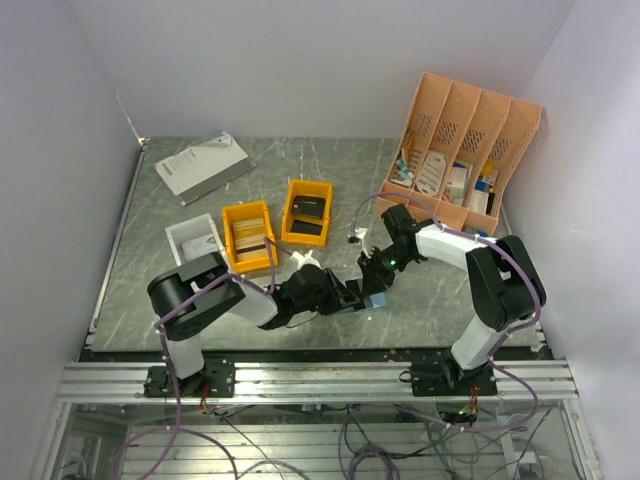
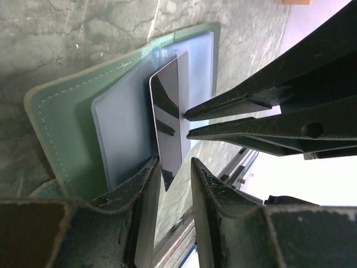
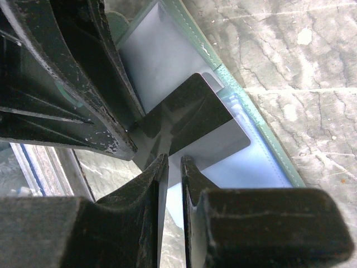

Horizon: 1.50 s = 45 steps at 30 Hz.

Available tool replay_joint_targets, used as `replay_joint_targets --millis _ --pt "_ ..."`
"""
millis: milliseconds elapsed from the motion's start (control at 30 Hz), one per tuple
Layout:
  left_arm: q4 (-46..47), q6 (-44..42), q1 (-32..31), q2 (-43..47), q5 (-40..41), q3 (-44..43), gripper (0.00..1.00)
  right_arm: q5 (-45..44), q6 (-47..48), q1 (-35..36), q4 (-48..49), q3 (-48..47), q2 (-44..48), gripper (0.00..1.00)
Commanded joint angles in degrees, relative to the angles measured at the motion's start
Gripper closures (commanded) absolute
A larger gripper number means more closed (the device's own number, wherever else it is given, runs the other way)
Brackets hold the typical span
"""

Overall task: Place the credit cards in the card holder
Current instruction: Insert the credit card into the card holder.

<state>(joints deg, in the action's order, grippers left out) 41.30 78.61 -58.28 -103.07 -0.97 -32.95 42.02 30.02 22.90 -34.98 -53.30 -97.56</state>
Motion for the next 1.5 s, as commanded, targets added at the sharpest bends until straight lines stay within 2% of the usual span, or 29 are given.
replay_joint_targets --millis 0,333,567,733,967,1067,1167,1267,1467 --pt "-1.87 -1.94 -0.34 2.43 2.00 -0.18 0.62 0.82 0.95 0.13 -0.26 -1.01 0.20 0.84" --pt "-9.53 -4.07 -0.05 7.18 4.61 -0.58 0.63 3.05 1.80 0.06 -0.26 -0.78 2.24 0.83" --pt "-12.07 -5.04 0.58 7.35 4.62 -0.69 0.66 3.25 2.00 0.06 -0.34 -0.69 2.32 0.83" --pt "-15.17 -6.27 0.70 8.62 5.48 -1.24 0.79 3.89 2.37 0.11 -0.58 -0.75 2.51 0.83" --pt "-21.97 -9.41 1.42 12.36 8.43 -2.30 0.88 4.88 2.76 1.26 0.93 -0.81 4.76 0.83" --pt "-21.06 -9.51 2.12 11.88 7.80 -1.65 0.91 2.68 2.34 3.41 1.72 -2.23 4.90 0.86" --pt "-18.34 -9.00 2.62 10.47 6.57 -0.44 0.93 2.22 0.88 5.02 1.92 -3.80 3.73 1.00" --pt "-14.96 -8.12 2.89 9.61 6.04 1.42 0.93 2.17 -2.43 7.92 3.43 -6.54 1.55 1.00" --pt "-9.77 -6.92 3.39 8.06 4.84 4.18 0.93 1.66 -8.56 8.84 8.92 -3.68 -0.40 1.00"
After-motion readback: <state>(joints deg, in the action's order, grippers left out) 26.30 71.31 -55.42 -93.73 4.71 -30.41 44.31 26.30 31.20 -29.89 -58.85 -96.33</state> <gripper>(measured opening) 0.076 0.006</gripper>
